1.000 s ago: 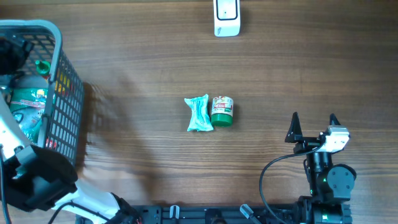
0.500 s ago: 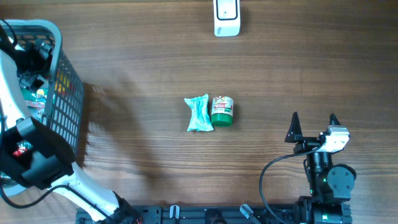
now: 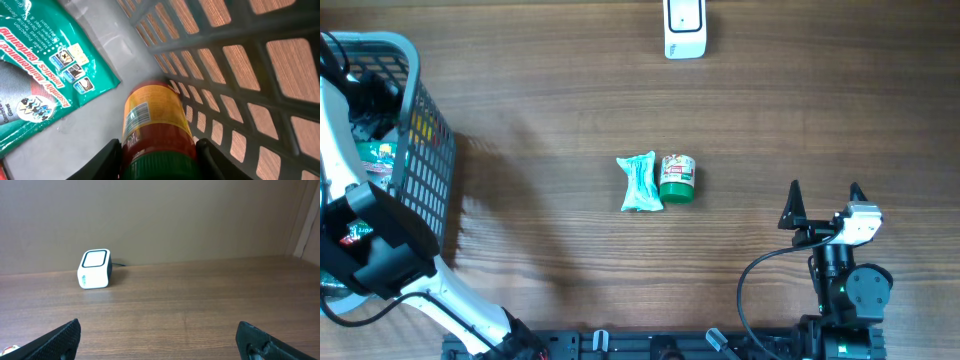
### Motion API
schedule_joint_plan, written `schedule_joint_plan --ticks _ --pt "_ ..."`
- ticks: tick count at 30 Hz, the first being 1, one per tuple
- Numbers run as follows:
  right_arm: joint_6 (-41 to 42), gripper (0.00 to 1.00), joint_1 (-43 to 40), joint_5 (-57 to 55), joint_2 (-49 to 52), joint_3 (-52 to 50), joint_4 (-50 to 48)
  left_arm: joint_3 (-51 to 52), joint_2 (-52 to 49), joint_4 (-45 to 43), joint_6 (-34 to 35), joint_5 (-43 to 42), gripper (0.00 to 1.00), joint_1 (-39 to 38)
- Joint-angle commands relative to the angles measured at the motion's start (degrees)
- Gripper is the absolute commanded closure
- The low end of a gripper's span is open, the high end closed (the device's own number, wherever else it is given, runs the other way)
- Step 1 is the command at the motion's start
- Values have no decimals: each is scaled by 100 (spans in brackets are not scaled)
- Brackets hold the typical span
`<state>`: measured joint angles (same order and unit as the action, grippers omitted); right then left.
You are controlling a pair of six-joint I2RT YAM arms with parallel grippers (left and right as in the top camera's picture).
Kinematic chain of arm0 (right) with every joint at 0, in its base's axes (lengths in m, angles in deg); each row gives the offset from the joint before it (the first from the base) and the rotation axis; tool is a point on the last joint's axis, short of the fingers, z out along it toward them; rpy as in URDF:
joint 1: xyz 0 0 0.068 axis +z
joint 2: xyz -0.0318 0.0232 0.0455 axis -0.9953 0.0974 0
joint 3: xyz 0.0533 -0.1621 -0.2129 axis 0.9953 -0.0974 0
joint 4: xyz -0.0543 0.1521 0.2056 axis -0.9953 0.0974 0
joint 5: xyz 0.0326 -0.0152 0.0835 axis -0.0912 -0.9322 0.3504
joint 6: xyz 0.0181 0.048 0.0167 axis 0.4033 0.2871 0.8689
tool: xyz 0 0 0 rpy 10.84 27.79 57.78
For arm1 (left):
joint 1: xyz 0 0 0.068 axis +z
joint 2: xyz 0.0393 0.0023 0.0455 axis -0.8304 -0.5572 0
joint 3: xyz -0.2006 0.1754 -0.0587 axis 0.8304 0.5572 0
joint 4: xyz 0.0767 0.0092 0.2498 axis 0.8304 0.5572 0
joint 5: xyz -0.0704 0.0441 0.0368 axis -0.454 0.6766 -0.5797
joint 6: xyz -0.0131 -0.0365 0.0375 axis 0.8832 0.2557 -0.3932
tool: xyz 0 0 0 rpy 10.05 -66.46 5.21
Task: Scan the item barcode
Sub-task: 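Reach into the basket and grasp the yellow-red bottle with green cap, then place the yellow-red bottle upright beside the wipes pack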
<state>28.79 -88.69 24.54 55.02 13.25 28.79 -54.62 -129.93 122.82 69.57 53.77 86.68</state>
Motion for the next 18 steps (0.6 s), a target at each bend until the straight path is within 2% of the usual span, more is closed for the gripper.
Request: schedule_joint_plan --ticks 1,8,11,13,14,18 --pt "103 0 -9 81 -26 -4 -15 0 160 149 -26 -2 60 136" --pt "103 0 -9 81 -26 -4 -15 -59 1840 -72 20 -7 59 426" --pt "105 0 -9 81 -26 -4 -15 -59 2686 -289 330 -15 59 424" --pt "103 0 -9 81 -26 -4 -15 -59 3198 -588 363 -291 59 417" --pt "103 0 -9 81 -26 -4 -15 -59 3609 -778 610 -474 59 378" --pt "103 0 -9 81 -26 -4 -15 -59 4304 -992 750 -807 59 -166"
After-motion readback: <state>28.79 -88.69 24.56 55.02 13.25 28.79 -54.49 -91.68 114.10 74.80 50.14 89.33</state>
